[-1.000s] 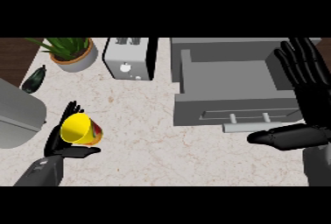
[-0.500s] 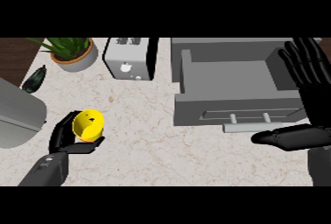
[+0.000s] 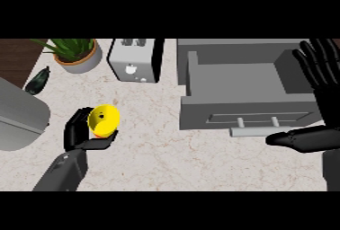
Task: Pick up the cup, place it into the drawer and close the drawer
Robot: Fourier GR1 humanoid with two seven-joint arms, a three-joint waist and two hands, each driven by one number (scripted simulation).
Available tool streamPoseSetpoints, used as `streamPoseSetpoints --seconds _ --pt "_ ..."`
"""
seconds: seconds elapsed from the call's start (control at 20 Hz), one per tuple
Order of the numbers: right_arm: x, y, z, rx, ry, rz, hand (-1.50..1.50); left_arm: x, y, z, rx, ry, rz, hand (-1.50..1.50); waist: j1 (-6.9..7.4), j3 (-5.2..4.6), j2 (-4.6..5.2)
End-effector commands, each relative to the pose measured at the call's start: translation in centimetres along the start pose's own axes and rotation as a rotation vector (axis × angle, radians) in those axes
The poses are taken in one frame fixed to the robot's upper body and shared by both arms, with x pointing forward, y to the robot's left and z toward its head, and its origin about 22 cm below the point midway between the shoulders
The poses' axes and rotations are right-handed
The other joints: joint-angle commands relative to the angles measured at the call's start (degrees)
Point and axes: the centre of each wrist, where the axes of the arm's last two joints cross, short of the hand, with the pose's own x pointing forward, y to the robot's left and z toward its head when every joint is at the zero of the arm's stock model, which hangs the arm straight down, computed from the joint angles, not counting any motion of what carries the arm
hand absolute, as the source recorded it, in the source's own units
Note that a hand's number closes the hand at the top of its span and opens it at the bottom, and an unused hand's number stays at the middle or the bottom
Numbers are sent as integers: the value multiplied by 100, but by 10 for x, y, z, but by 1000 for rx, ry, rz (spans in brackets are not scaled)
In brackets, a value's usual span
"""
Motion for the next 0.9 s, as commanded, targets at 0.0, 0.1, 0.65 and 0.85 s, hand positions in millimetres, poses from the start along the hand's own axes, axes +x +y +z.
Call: streamPoseSetpoints --seconds 0.0,0.1,0.65,0.85 --pt "-8 3 7 -3 3 -3 -150 10 -18 -29 -34 -154 114 150 69 13 -37" --pt "-4 1 -10 -19 6 -10 -150 12 -39 -40 -100 -189 129 150 94 12 -26" --pt "-10 -14 23 -26 30 24 -150 96 -139 -137 -345 -230 157 150 171 28 -104" --pt "-4 7 9 -26 31 37 -150 140 -182 -156 -391 -238 137 150 216 25 -112"
